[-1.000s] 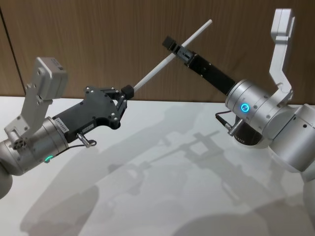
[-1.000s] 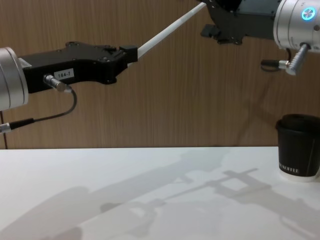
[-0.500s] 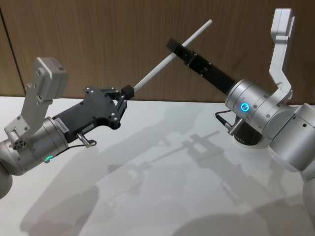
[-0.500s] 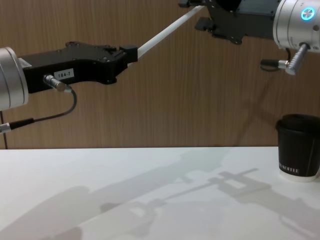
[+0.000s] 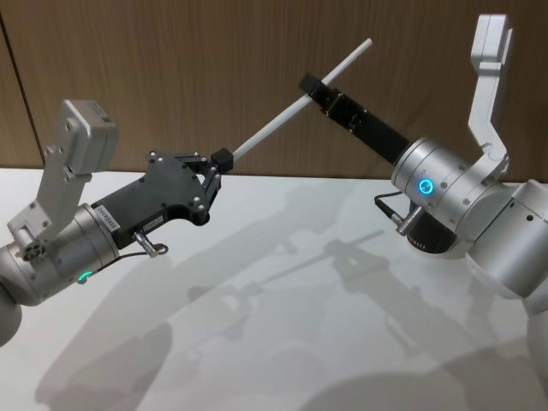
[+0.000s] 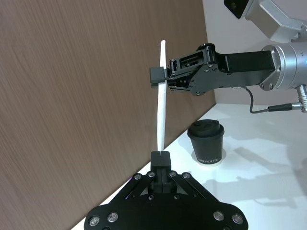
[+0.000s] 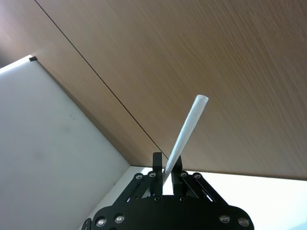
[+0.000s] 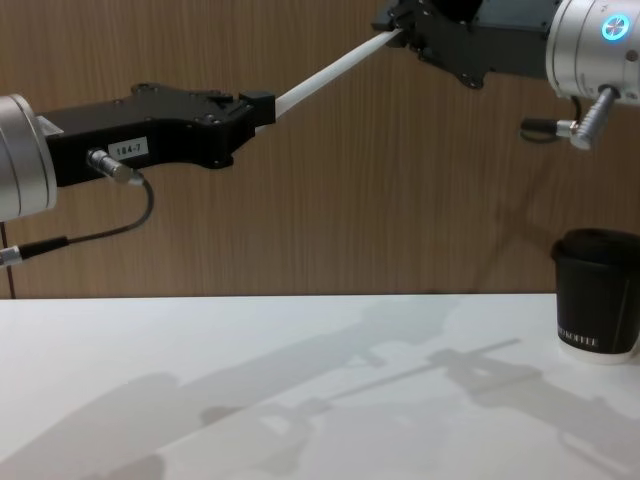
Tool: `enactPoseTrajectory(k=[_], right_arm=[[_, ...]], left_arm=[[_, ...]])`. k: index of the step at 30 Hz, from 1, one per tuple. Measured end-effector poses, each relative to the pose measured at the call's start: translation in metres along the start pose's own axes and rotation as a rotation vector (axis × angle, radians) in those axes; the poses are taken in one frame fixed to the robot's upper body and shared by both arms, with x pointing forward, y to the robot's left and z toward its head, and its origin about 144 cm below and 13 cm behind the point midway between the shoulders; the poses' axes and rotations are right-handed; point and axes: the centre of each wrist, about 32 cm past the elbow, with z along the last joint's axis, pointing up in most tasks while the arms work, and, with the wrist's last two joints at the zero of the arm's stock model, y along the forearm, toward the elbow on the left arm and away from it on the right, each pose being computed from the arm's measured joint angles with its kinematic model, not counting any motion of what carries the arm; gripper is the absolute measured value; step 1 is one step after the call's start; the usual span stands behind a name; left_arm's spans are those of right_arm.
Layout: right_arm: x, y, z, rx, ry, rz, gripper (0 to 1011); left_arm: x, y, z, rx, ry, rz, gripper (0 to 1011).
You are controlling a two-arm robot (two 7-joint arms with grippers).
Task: Pick up the straw with one hand, pass it to the other hand, and insert it into the cup.
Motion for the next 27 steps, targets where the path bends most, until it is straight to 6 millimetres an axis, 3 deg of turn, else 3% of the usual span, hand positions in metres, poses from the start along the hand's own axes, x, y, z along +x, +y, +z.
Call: enactPoseTrajectory(k=[16,27], right_arm=[[0.0002,0.0001,0.0000,0.000,0.000,-0.001,11],[0.0002,0.0001,0.0001,0.000,0.000,-0.001,6]], left_arm=[[0.0000,0.0000,0.0000,0.000,0.000,0.000,0],[0.0000,0.0000,0.0000,0.000,0.000,0.000,0]])
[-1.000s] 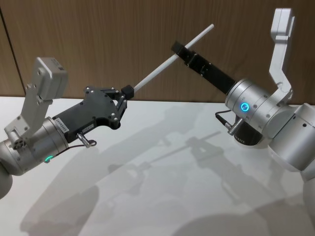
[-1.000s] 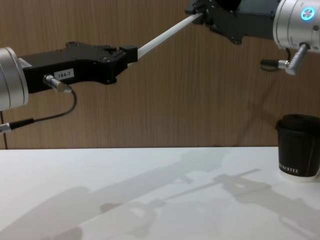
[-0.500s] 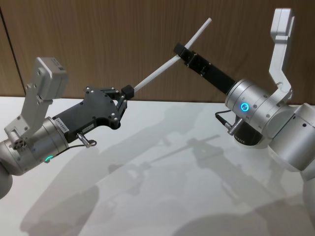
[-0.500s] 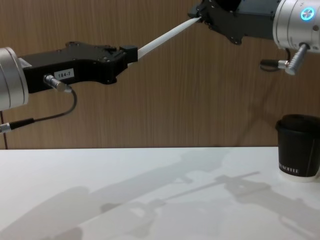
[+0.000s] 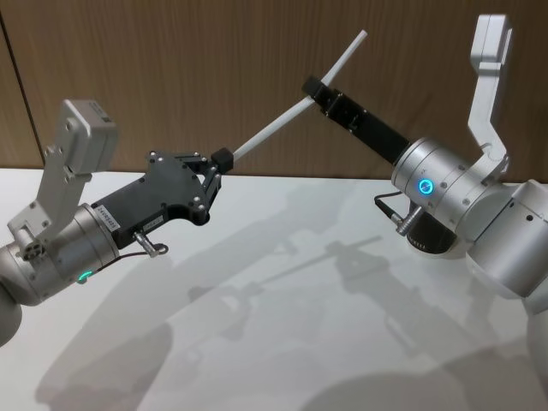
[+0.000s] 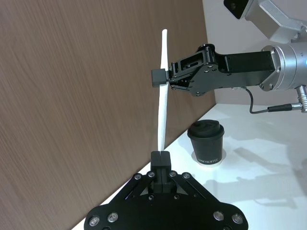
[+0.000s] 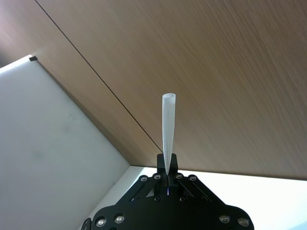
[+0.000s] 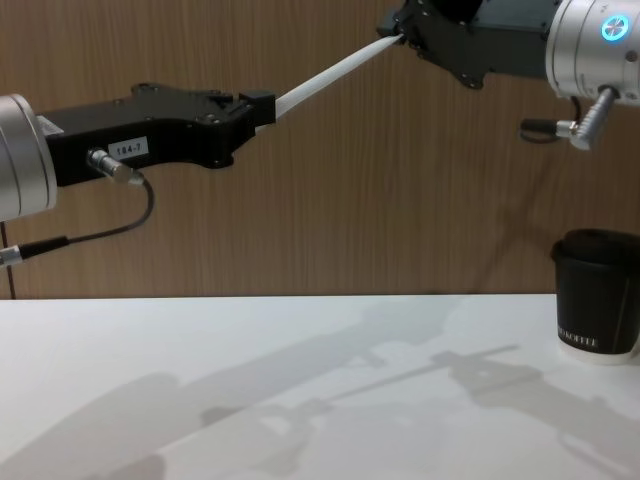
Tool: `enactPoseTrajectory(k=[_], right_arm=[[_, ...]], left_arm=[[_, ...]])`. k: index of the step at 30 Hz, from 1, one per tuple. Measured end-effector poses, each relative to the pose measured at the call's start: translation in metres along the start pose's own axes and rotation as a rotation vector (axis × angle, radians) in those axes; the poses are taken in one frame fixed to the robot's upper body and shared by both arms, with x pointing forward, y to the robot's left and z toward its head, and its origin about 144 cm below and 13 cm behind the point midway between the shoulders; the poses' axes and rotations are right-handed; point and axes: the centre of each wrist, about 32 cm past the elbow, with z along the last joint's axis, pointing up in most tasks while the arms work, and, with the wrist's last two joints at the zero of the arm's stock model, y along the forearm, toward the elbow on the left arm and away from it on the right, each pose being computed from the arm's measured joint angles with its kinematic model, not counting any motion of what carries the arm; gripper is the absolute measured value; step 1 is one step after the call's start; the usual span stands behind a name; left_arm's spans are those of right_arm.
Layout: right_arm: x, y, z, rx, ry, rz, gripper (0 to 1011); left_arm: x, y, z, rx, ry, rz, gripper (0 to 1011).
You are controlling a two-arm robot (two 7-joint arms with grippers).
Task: Pick up the straw with one hand, pass it to the other hand, and insert it into the cup.
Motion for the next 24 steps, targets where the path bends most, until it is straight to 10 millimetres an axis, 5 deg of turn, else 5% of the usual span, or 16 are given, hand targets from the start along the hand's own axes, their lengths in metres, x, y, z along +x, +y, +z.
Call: enactPoseTrajectory(k=[8,24], right_arm=[[0.0011,-0.0002,0.0007,0.006,-0.001,-0.002,6],[0.0041,0.0001,0.0097,-0.019,-0.093,-0.021,6]], left_arm=[[0.0000,0.0000,0.0000,0.000,0.000,0.000,132],[0.0000,0.0000,0.0000,0.000,0.000,0.000,634]])
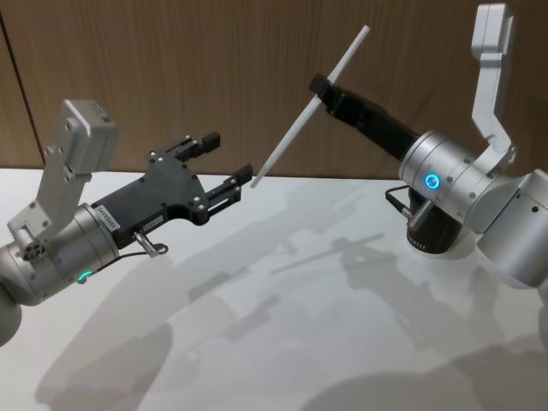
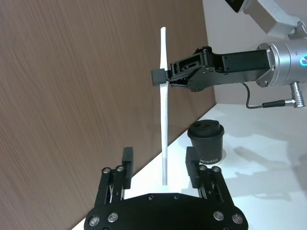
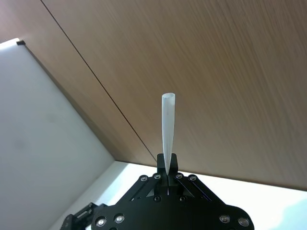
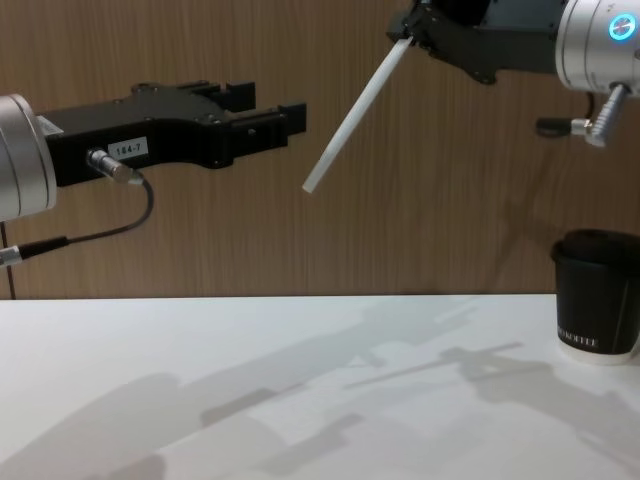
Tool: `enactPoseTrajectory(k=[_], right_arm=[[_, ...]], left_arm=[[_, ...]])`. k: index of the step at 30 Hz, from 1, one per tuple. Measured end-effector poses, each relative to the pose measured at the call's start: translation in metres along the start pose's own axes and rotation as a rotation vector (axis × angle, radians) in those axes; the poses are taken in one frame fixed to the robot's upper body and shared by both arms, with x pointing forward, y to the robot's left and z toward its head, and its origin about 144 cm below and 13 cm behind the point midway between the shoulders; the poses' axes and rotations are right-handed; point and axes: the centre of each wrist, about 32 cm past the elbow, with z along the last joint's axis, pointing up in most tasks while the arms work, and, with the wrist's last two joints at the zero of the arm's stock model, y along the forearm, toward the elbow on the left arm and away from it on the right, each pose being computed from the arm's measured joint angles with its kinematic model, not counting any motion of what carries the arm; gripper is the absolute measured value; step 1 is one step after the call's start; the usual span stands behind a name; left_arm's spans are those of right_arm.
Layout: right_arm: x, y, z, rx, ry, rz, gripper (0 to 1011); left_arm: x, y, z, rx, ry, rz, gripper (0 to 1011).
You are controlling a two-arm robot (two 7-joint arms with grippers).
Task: Pick up the straw with one hand, pass it to the other hand, and insert it into the cup.
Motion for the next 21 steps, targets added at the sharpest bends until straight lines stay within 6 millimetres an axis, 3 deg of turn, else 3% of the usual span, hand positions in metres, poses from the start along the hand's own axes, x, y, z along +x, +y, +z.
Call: enactPoseTrajectory(k=[5,11,21], right_arm=[[0.001,-0.001,0.006,-0.019,-0.063,-0.020,6],[0.002,-0.003,0.016,-0.047,-0.145,-0.048,6],[0.003,-0.006,0.033,-0.092,-0.291,-0.113,6]], left_arm=[[0.000,0.000,0.000,0.000,0.000,0.000,824],[0.000,0.000,0.000,0.000,0.000,0.000,972],[0.000,0.000,0.000,0.000,0.000,0.000,1003]])
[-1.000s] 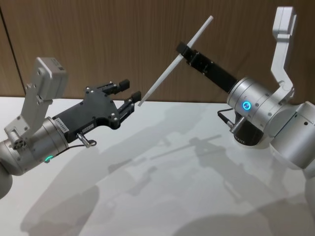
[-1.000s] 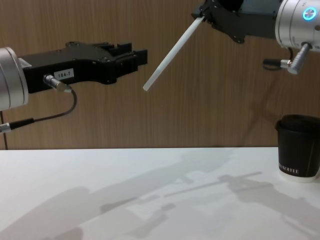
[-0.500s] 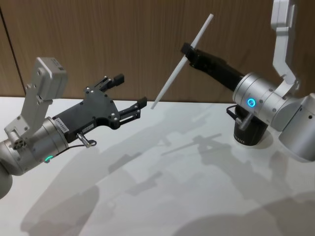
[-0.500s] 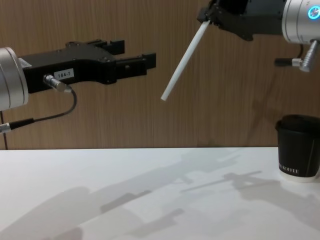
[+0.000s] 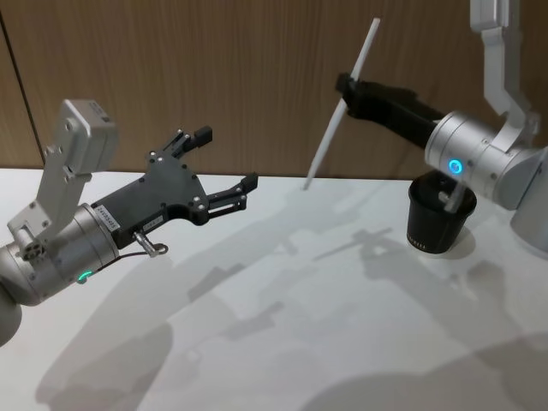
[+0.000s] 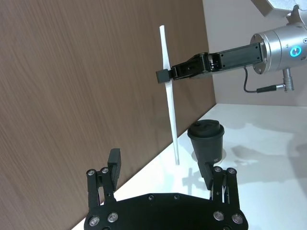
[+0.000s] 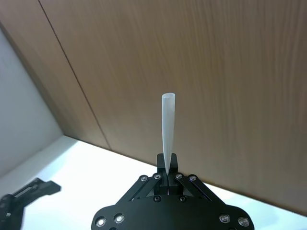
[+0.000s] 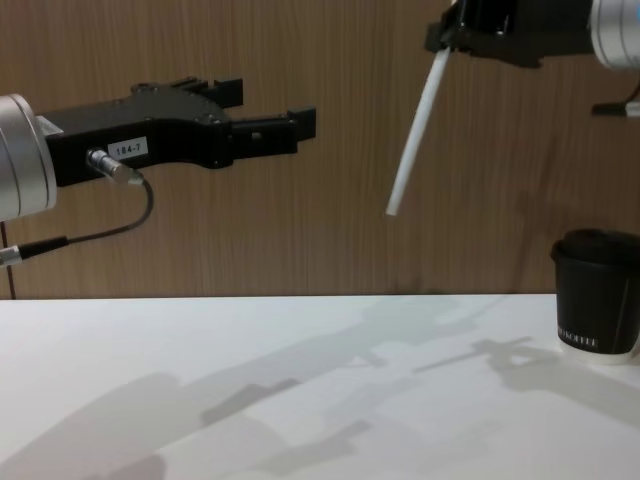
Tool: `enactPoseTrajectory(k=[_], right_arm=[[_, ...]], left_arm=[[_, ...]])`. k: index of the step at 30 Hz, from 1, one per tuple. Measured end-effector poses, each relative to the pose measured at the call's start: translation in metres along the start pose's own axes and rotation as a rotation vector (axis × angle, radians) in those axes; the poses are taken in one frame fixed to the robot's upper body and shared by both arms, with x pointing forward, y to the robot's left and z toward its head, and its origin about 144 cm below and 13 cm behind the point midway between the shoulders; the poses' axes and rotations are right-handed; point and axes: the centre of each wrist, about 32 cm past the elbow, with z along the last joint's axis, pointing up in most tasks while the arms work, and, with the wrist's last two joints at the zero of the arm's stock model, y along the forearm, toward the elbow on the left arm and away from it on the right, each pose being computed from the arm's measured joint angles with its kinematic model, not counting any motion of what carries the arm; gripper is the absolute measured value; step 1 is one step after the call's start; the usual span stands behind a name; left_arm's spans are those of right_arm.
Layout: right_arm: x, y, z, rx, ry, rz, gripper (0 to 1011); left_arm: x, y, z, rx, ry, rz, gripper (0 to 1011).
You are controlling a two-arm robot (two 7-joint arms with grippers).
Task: Pick up the straw with one hand, pass it to the other hand, and insert it into the cup.
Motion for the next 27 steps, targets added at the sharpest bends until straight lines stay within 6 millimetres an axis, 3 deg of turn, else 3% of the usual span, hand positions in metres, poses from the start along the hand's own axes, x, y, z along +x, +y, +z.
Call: enactPoseTrajectory(k=[27], right_arm=[[0.025,0.008,0.039,-0.075,-0.322,-0.262,6]], left_arm=[[0.000,0.000,0.000,0.000,0.000,0.000,1003]])
